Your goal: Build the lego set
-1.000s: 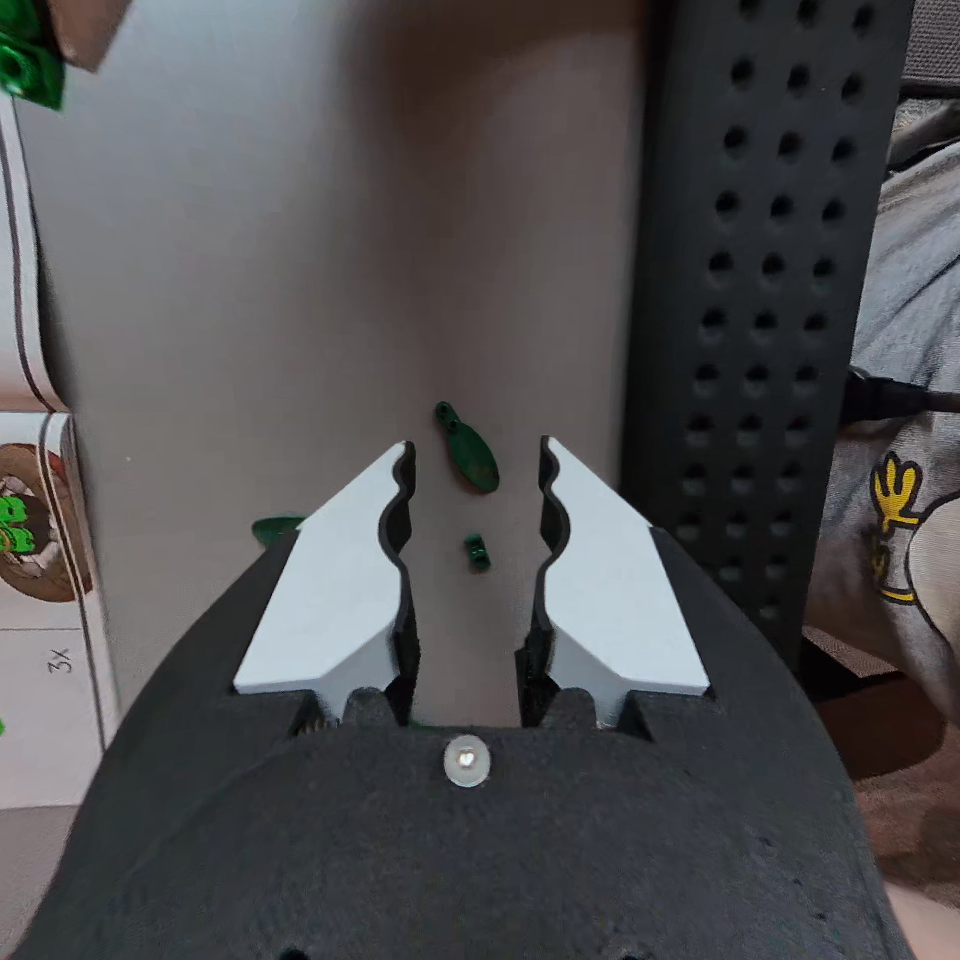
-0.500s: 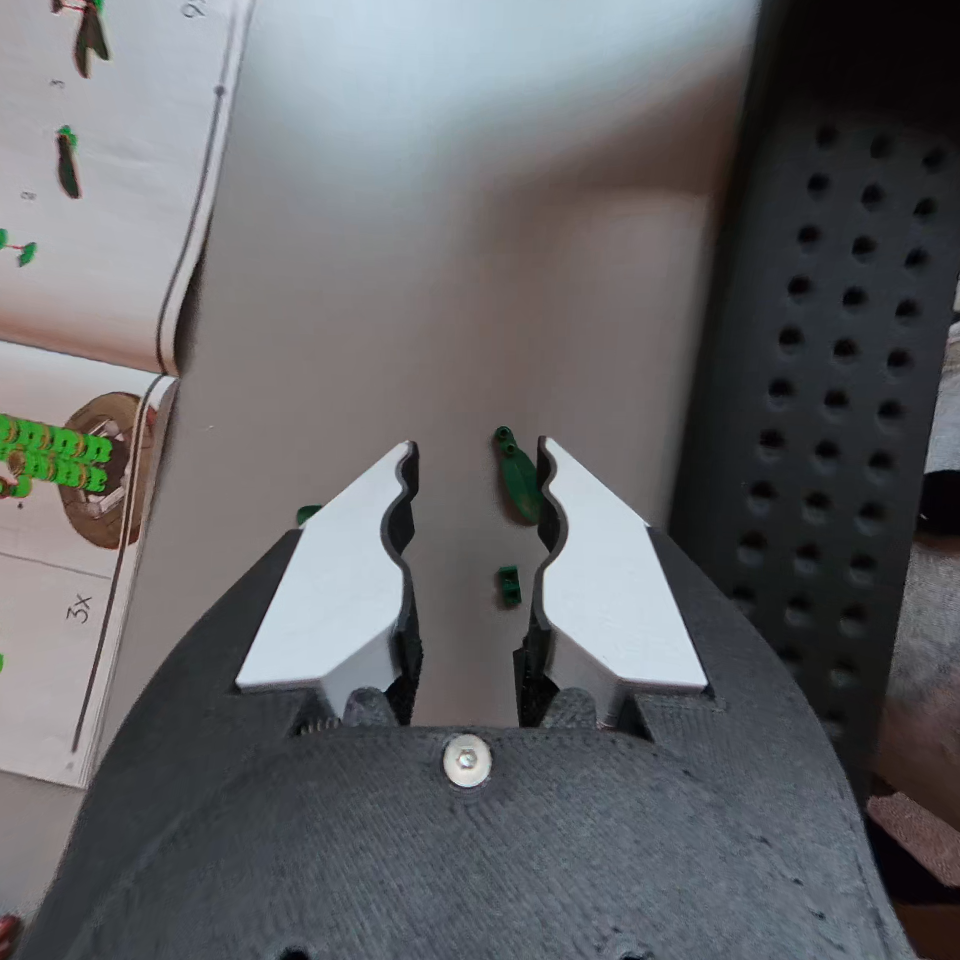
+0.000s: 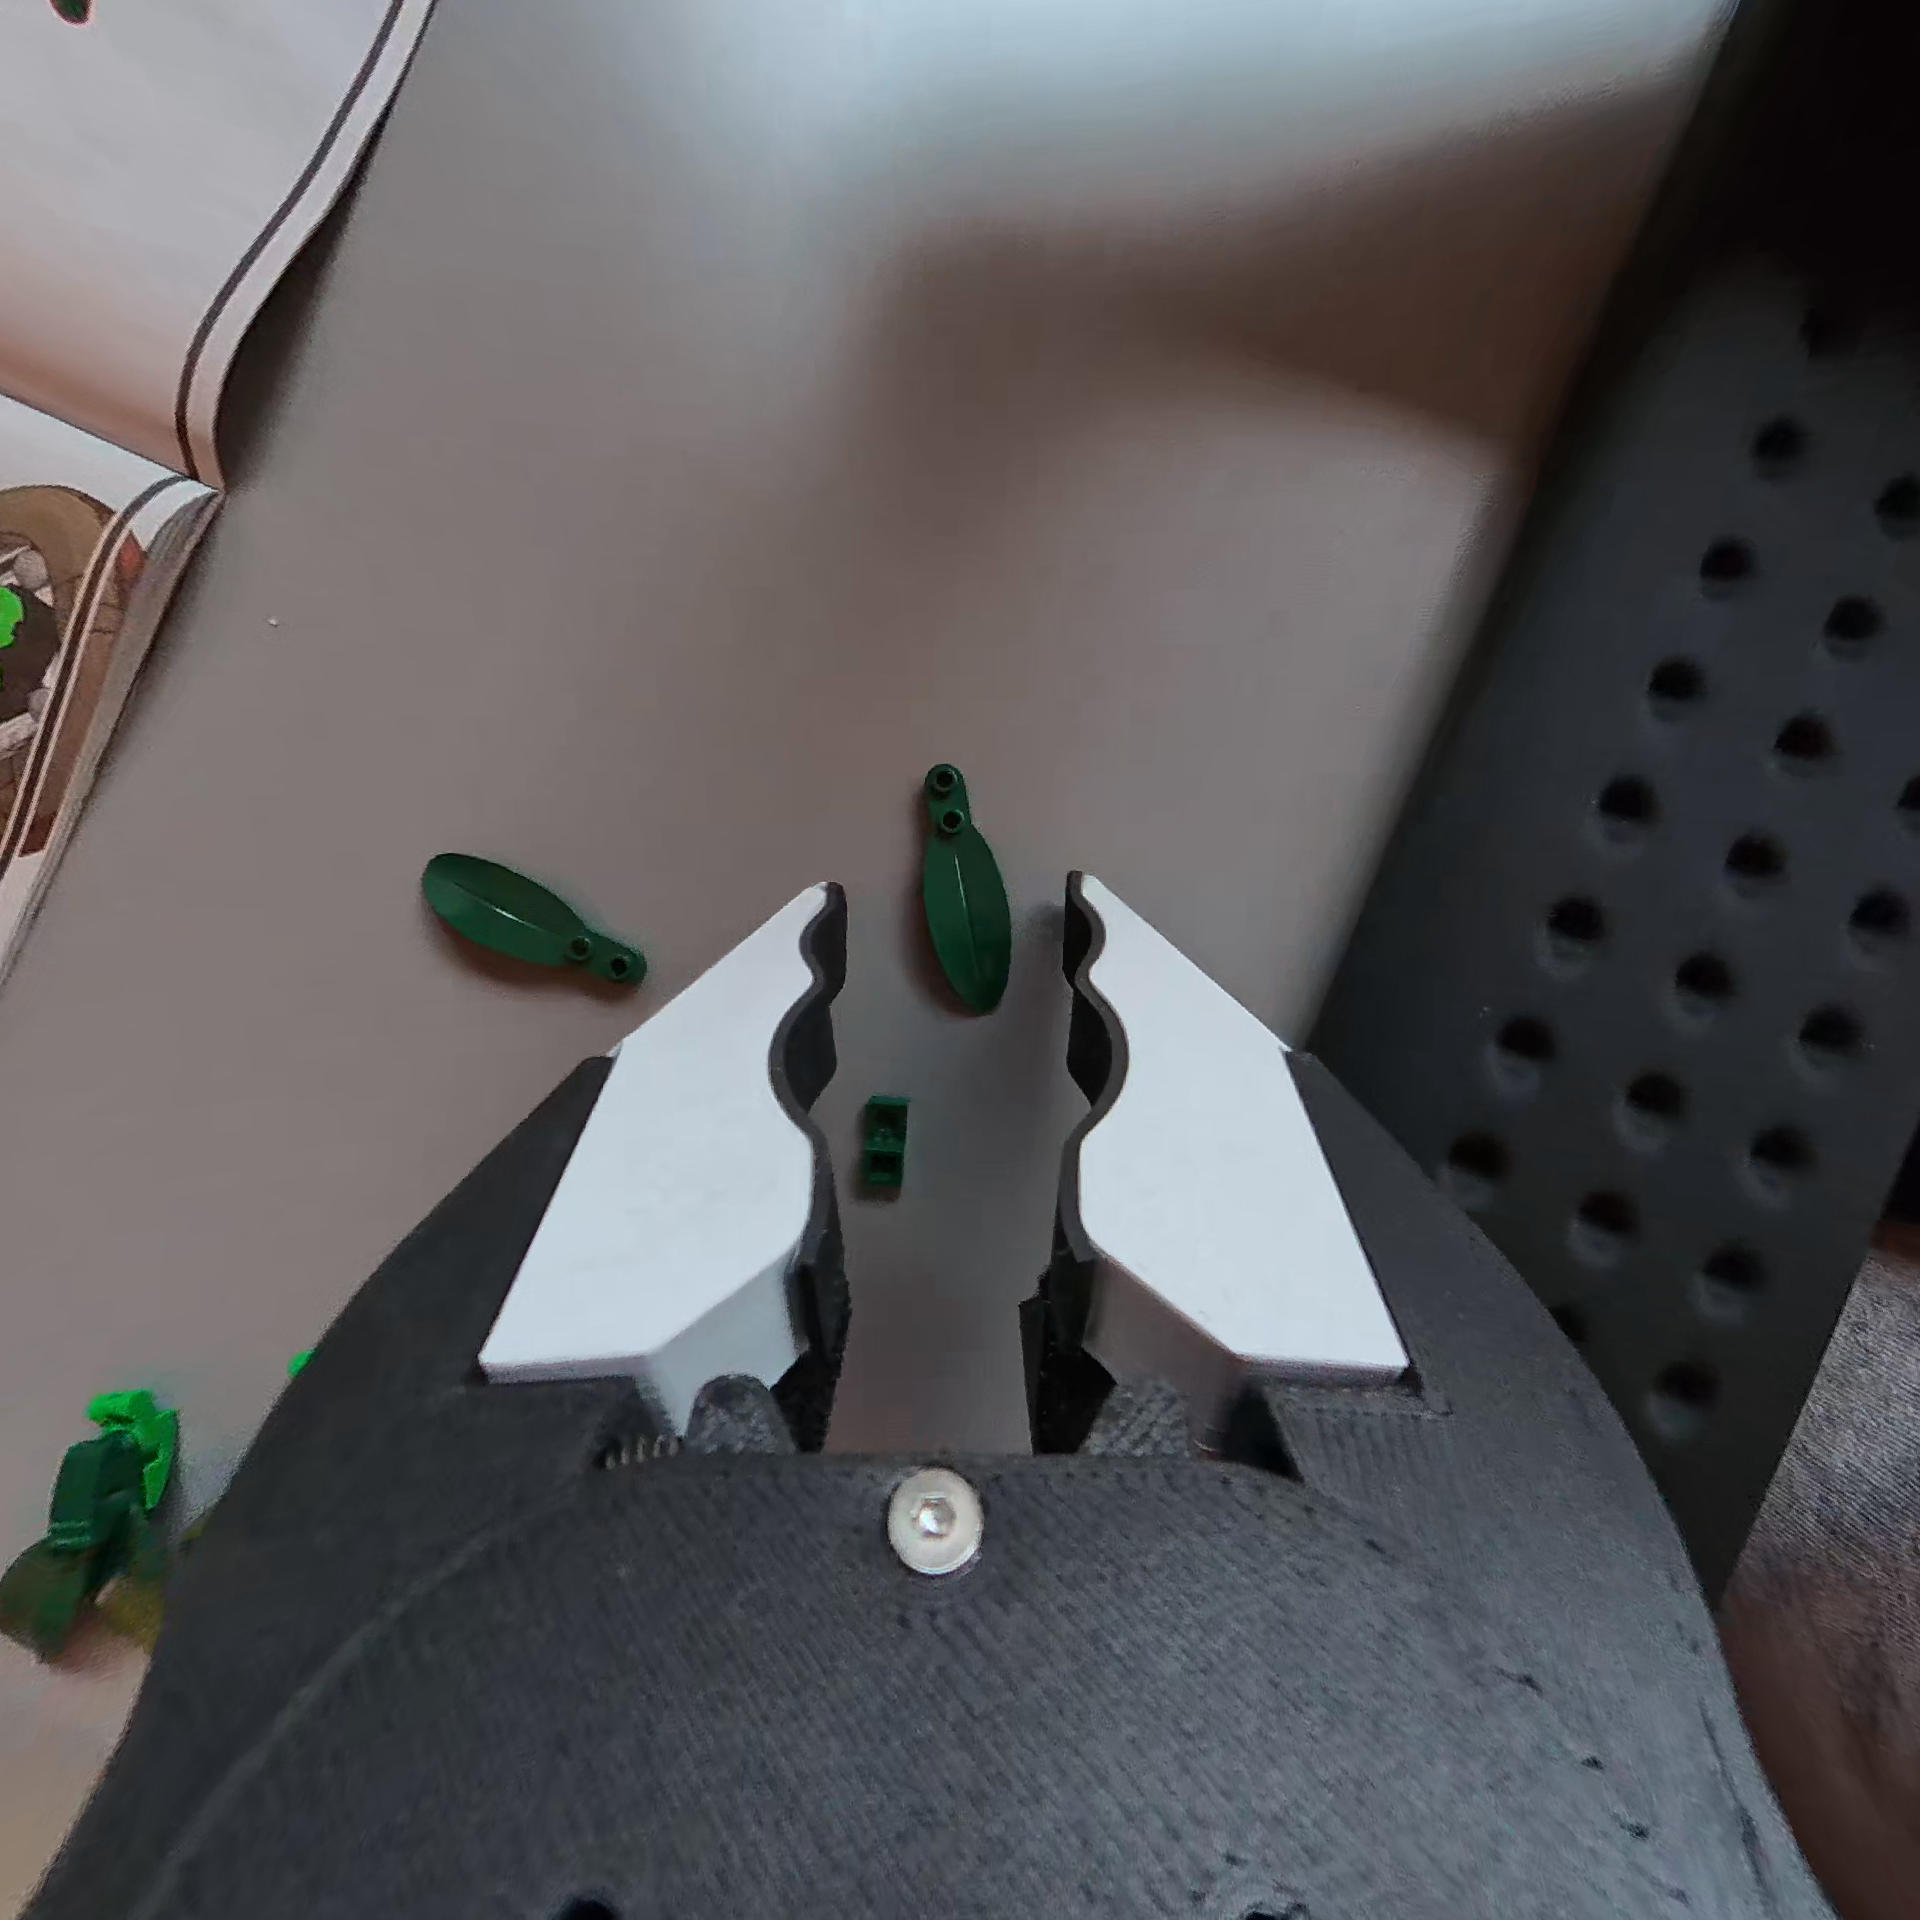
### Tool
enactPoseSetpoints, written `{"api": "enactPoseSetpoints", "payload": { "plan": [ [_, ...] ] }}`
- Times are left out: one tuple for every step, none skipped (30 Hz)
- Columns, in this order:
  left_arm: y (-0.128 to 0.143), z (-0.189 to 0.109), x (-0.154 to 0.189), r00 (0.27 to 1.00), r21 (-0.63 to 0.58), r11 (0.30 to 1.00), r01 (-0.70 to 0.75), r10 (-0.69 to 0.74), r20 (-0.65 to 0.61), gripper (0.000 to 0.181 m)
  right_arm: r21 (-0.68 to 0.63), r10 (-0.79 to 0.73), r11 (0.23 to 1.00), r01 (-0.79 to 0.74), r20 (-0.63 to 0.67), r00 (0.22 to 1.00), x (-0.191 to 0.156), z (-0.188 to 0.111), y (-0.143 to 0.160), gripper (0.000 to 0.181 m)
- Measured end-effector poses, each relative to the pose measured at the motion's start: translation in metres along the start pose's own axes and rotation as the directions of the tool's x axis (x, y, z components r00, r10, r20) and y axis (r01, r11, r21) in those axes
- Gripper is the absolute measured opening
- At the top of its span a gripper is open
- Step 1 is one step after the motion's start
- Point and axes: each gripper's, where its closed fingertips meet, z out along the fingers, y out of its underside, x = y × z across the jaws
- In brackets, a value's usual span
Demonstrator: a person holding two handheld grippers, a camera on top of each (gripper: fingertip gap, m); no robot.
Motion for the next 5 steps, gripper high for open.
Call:
{"api": "enactPoseSetpoints", "payload": {
  "plan": [
    [-0.0009,0.0020,0.0003,1.000,0.001,1.000,-0.003,0.003,0.003,0.040,0.018,0.017,1.000,-0.017,-0.001,1.000,0.0006,-0.0027,-0.0012,0.006],
    [-0.0029,0.0036,0.0005,1.000,0.010,1.000,-0.009,0.008,0.007,0.039,0.026,0.030,0.999,-0.030,-0.001,1.000,0.0009,-0.0052,-0.0010,0.006],
    [-0.0046,0.0049,0.0010,1.000,0.018,1.000,-0.010,0.009,0.007,0.038,0.022,0.036,0.999,-0.035,-0.004,0.999,0.0015,-0.0073,0.0008,0.006],
    [-0.0059,0.0057,0.0001,1.000,0.024,1.000,-0.003,0.003,0.011,0.038,0.009,0.032,0.999,-0.032,-0.012,0.999,0.0024,-0.0089,0.0041,0.007],
    [-0.0070,0.0063,-0.0010,1.000,0.029,1.000,0.004,-0.005,0.013,0.037,-0.002,0.025,1.000,-0.025,-0.018,1.000,0.0029,-0.0101,0.0076,0.007]
  ]
}}
